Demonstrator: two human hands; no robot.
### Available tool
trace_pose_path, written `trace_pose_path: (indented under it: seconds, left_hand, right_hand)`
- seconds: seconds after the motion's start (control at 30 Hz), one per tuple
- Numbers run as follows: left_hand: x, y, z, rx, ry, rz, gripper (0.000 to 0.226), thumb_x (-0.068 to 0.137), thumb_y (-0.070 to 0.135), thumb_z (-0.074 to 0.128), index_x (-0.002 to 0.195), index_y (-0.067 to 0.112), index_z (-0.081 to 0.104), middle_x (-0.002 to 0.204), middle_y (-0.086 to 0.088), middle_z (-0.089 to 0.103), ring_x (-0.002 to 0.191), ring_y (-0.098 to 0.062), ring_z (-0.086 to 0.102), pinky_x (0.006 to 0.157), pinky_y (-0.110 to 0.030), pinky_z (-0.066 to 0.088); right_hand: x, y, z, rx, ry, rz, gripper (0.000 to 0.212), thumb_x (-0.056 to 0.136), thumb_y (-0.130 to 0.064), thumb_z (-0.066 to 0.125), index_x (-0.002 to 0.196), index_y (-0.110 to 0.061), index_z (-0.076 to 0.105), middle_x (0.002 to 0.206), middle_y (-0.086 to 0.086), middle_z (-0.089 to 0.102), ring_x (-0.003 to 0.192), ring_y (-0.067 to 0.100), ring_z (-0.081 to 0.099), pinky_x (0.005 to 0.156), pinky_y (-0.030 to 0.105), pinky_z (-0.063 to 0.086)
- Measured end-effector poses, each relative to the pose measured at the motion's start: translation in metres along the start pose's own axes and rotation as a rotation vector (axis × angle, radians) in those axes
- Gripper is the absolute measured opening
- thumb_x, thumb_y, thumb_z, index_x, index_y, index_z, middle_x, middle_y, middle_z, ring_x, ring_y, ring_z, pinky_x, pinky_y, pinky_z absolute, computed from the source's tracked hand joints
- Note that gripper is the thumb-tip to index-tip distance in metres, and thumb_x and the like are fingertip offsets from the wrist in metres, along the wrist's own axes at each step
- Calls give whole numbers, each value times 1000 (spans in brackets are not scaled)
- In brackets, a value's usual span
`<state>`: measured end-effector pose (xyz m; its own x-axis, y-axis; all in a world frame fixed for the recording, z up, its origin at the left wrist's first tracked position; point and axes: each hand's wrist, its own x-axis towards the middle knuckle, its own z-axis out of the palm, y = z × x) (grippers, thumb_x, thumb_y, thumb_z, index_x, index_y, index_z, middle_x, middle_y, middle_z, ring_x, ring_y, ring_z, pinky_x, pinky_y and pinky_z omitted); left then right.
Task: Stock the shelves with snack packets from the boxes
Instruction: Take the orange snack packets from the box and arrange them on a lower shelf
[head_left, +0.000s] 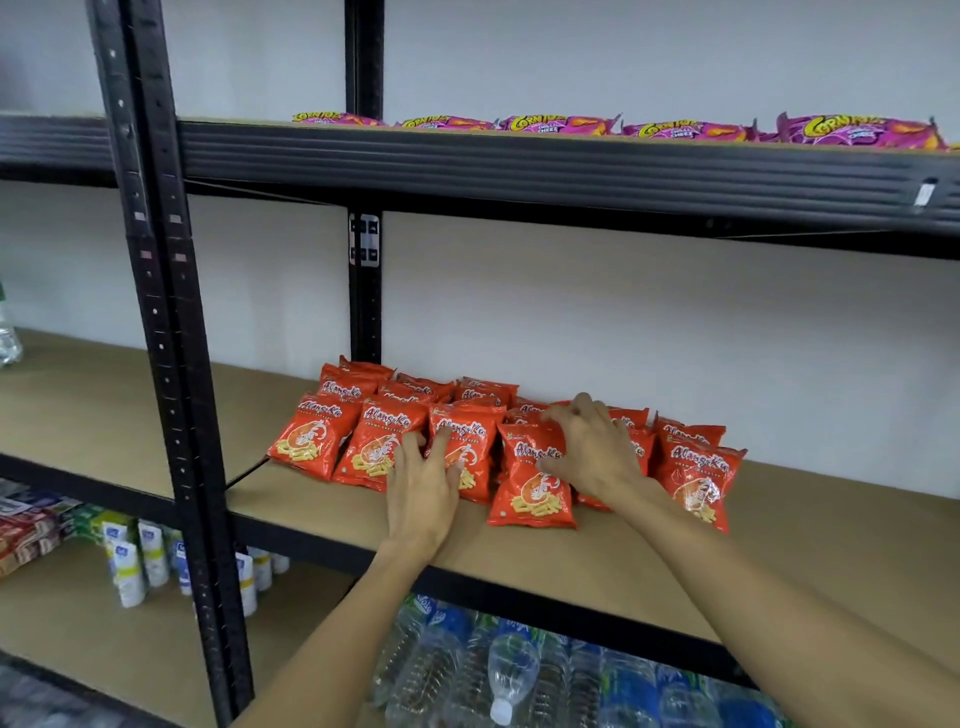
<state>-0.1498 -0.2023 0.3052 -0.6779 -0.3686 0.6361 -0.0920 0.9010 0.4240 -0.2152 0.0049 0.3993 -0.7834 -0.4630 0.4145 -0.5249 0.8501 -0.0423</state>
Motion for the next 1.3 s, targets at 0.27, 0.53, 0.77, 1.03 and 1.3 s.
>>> trace_pose_path:
  seconds: [0.27, 0.53, 0.77, 1.03, 1.3]
  left_hand:
    - [-2, 2, 0, 2, -41, 5, 51, 99, 41, 48, 145, 20, 41, 115, -6, 41, 101, -19, 44, 86, -38, 49]
    - [-2, 2, 0, 28, -68, 2, 58, 99, 40, 53, 150, 20, 35, 122, -9, 43, 107, -23, 46, 89, -39, 49]
    - [-4, 6, -3, 38, -28, 84, 52, 96, 26, 60, 145, 18, 43, 120, -8, 48, 105, -25, 49, 84, -42, 52]
    - [-5, 4, -1, 104, -42, 66, 55, 94, 16, 62, 145, 17, 43, 125, -11, 50, 113, -27, 50, 89, -43, 50]
    - [-3, 5, -1, 100, -69, 50, 57, 96, 17, 59, 148, 18, 39, 128, -11, 48, 117, -27, 49, 95, -44, 49]
  right_hand:
    - [-40, -24, 21, 115, -3, -15, 55, 89, -45, 60, 139, -26, 49, 134, 2, 45, 102, 25, 64, 75, 38, 57]
    - [-56, -28, 38, 73, 17, 89, 72, 86, -46, 72, 145, -29, 34, 141, 5, 31, 102, 25, 62, 75, 39, 59]
    - [-65, -41, 51, 52, 116, 178, 71, 87, -52, 69, 144, -27, 36, 146, 7, 32, 103, 24, 64, 74, 36, 60]
    - [-61, -47, 57, 68, 140, 196, 71, 85, -52, 71, 142, -25, 38, 139, 7, 36, 96, 20, 64, 68, 31, 58]
    - [-54, -44, 52, 91, 80, 182, 77, 85, -50, 72, 145, -24, 33, 141, 8, 35, 94, 22, 66, 72, 36, 59]
